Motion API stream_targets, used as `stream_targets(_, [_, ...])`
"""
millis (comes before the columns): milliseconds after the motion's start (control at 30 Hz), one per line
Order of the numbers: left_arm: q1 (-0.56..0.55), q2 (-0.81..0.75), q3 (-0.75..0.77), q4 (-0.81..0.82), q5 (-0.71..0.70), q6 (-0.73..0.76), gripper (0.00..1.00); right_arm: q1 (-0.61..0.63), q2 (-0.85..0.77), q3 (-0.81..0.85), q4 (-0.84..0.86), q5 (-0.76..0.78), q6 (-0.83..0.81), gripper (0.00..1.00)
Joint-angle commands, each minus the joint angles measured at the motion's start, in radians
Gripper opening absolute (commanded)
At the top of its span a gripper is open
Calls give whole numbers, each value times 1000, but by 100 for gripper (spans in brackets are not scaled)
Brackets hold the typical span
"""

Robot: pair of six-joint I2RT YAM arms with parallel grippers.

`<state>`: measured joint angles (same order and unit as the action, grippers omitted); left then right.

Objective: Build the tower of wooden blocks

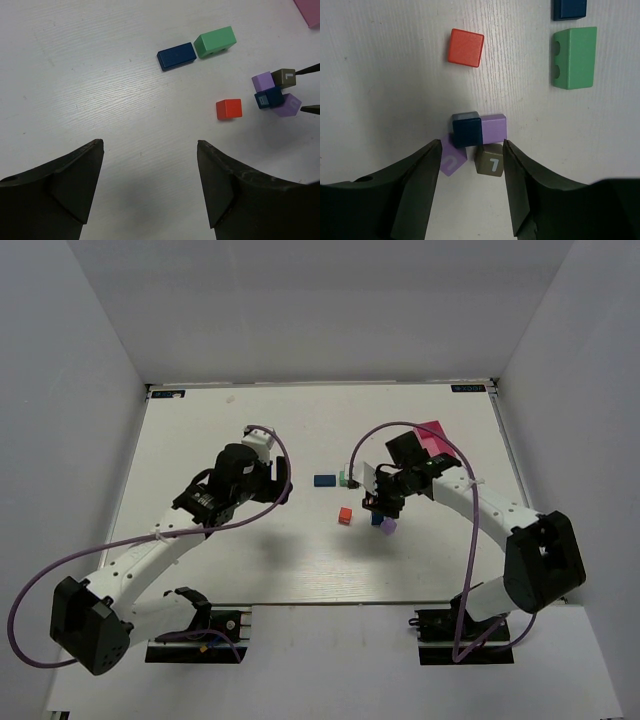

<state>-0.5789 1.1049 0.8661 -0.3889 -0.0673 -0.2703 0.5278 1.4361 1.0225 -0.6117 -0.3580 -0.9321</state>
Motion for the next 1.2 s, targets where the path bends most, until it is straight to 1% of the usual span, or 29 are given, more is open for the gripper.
stream_targets(0, [4,-40,13,13,18,9,86,1,27,-6,47,-30,-63,58])
stream_targets(133, [4,-49,13,13,27,9,87,0,73,11,64,-10,-63,60])
stream_targets(200, [4,-60,13,13,37,9,88,0,96,16,60,-4,-63,65])
stream_targets(333, [4,-70,13,22,46,9,88,4,106,8,66,-4,-77,66])
stream_targets(433, [4,-70,13,22,57,9,90,-2,113,1,66,-2,-106,69])
stream_targets(567, [4,-79,13,22,66,9,90,1,121,-25,81,-12,-158,69])
stream_targets(733, [4,-88,13,22,66,9,90,-5,145,-12,44,-33,-227,71])
stream_targets(833, [4,-88,13,22,66,9,90,-6,171,-2,49,-22,-232,71])
stream_targets(1067, [4,-97,13,22,84,9,90,-5,208,-1,56,-2,-217,64])
stream_targets(1167, [4,-97,13,22,84,9,90,-5,221,7,52,4,-217,58])
